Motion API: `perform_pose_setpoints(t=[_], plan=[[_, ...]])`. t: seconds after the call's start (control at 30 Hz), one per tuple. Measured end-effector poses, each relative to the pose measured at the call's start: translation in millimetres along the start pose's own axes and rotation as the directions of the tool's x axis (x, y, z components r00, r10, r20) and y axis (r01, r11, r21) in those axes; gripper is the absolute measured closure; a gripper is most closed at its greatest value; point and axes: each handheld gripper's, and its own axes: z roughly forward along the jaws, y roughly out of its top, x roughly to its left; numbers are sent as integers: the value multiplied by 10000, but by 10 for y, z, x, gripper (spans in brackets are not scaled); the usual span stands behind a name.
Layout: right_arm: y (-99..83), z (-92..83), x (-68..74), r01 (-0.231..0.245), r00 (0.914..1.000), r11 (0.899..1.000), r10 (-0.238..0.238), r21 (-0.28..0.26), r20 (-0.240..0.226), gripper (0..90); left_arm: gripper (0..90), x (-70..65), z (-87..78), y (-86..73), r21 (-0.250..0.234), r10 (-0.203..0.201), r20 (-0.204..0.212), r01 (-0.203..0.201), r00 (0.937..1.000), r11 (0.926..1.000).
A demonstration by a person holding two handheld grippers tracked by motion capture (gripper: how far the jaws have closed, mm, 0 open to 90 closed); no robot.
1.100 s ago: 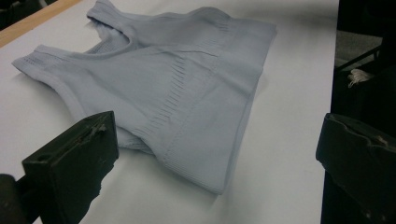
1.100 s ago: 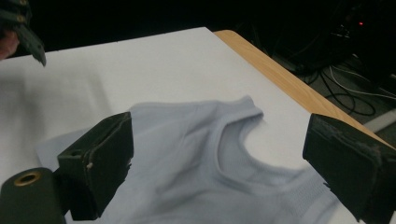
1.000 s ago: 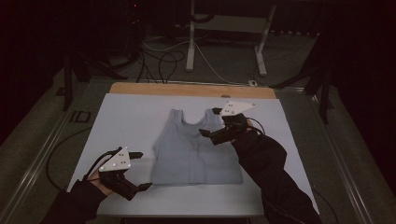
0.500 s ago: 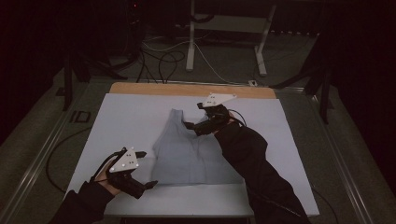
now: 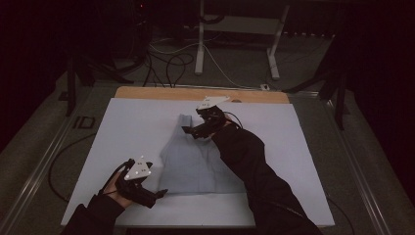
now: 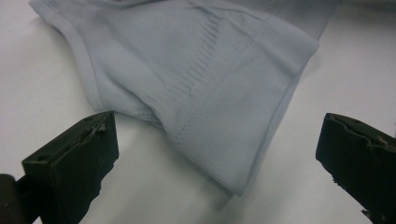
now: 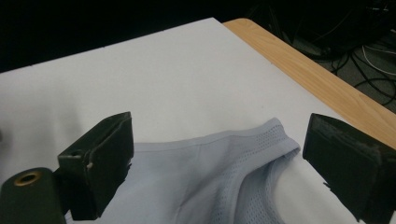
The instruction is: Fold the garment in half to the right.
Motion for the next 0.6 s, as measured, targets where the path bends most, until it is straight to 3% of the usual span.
perform_pose_setpoints(t=[0.27,0.6], plan=[[-32,191,-71,-196,9998,9995,195,267,32,87,10,3,104,-22,418,-311,-42,312,9995,9986],[-82,446,-124,-296,9996,9964,298,789,-3,87,111,23,284,-52,1091,-441,-219,463,9988,9930]])
